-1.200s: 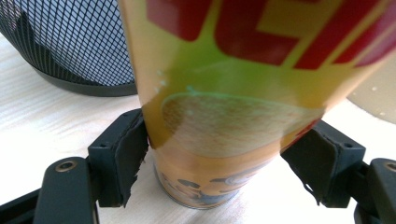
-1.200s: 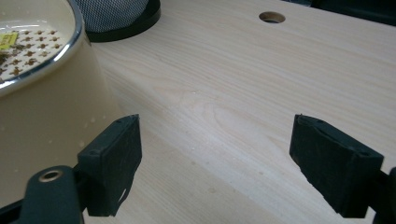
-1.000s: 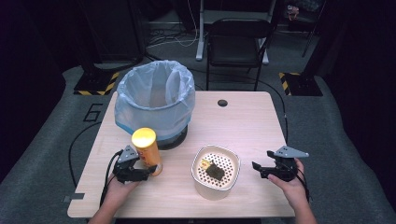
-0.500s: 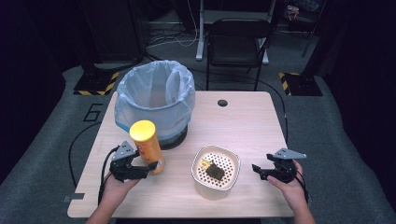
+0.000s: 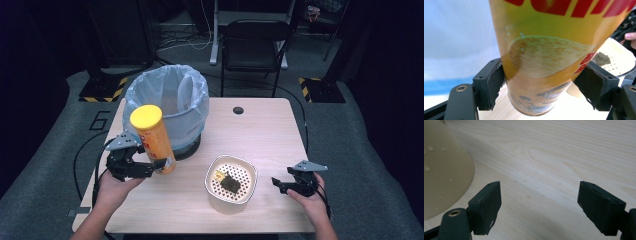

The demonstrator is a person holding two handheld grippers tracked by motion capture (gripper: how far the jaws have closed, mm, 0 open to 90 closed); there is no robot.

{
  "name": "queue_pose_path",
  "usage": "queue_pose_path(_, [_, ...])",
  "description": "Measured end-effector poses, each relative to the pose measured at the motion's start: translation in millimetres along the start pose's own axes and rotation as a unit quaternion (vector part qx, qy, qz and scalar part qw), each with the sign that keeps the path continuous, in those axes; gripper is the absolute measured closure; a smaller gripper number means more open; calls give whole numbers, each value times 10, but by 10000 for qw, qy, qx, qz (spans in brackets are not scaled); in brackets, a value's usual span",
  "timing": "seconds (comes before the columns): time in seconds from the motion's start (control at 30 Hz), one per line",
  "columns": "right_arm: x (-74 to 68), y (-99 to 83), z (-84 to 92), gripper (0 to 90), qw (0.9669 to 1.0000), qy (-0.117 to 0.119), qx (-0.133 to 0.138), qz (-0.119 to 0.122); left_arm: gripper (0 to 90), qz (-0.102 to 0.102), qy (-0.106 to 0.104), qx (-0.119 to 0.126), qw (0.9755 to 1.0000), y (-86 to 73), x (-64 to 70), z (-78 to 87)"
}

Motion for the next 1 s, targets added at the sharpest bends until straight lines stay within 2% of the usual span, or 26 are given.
queue_pose_path(0.07, [-15,-3,1,191,10000,14,-14,-36,243,-50,15,28,10000,103,25,39])
queue_pose_path(0.13, [-13,-13,-9,191,10000,24,-35,36,243,-75,14,28,10000,194,42,73])
queue_pose_path(0.33, [-32,-45,-39,191,9998,-4,-125,130,243,-75,-117,86,9999,453,75,154])
queue_pose_path(0.53, [-8,-56,-54,195,9999,17,-101,80,243,-109,-153,27,9998,704,93,217])
queue_pose_path(0.73, [-1,-82,-54,196,9998,44,-193,63,243,-175,-44,80,9998,1004,88,272])
queue_pose_path(1.0, [6,-91,-64,196,9998,34,-171,17,243,-125,114,181,9997,1302,-50,313])
Point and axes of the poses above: each handheld gripper's, and its own axes: z roughly backward along the jaws, y roughly out of its top, x roughly to its right, the point moved 5 cm from there along -z, roughly forward along the jaws, and after that the axes turned 15 degrees about -y, right-handed, at the moved point
